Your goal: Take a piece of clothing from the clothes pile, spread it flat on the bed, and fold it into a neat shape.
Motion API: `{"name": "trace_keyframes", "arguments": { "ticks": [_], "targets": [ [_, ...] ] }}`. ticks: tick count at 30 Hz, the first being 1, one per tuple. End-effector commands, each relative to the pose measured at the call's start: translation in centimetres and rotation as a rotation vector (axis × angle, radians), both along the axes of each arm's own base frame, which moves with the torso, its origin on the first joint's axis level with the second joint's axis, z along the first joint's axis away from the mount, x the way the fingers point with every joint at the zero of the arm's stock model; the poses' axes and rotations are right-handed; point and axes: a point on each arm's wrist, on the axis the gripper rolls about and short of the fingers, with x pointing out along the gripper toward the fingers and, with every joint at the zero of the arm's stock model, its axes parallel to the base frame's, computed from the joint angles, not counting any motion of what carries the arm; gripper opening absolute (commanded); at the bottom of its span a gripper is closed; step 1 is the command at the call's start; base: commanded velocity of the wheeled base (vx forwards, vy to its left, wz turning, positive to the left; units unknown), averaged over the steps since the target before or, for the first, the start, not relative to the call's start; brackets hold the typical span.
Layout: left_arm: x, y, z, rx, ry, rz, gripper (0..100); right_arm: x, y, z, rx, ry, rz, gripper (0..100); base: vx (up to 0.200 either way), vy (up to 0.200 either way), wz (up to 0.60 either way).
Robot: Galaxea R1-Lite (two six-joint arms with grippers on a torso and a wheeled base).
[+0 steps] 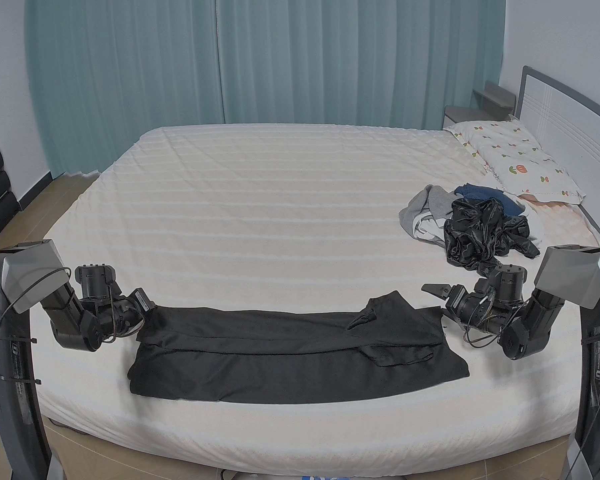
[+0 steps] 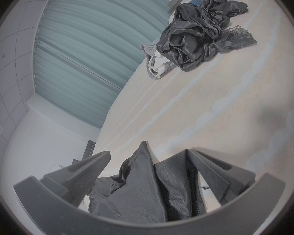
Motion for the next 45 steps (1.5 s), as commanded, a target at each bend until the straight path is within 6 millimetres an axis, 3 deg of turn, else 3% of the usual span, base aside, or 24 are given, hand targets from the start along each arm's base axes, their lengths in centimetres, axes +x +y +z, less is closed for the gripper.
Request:
{"name": "trace_keyframes", "arguments": {
  "ticks": [1,10,11,15,31,42,43,44,45],
  "targets": [
    [0.0,0.5,0.1,0.0,-0.003,0.012,0,-0.2,0.0,-0.1,-0.003,0.006,0.003,100,0.0,0.0,0.0],
    [-0.1,0.7,0.1,0.0,-0.003,0.018,0,0.0,0.4,-0.9,-0.015,0.01,0.017,100,0.0,0.0,0.0],
    [-0.1,0.7,0.1,0.0,-0.003,0.018,0,0.0,0.4,-0.9,-0.015,0.01,0.017,0,0.0,0.0,0.0],
    [-0.1,0.7,0.1,0.0,-0.002,0.018,0,0.2,0.8,-1.2,-0.03,0.008,0.033,0,0.0,0.0,0.0],
    [-0.3,1.4,-0.2,0.024,0.003,0.019,0,1.2,-0.7,-0.9,-0.039,-0.035,-0.045,0,0.0,0.0,0.0],
    [-0.8,1.3,-0.4,0.041,0.018,-0.001,0,0.9,-0.7,-1.6,-0.045,-0.019,-0.042,0,0.0,0.0,0.0],
    [-0.9,1.2,-0.4,0.04,0.019,-0.002,0,0.9,-0.7,-1.6,-0.046,-0.017,-0.042,100,0.0,0.0,0.0],
    [-0.9,1.3,-0.3,0.04,0.016,-0.002,0,0.9,-0.7,-1.6,-0.045,-0.02,-0.041,100,0.0,0.0,0.0],
    [-0.8,1.3,-0.2,0.04,0.012,-0.001,100,0.8,-0.7,-1.4,-0.045,-0.023,-0.042,100,0.0,0.0,0.0]
  ]
}}
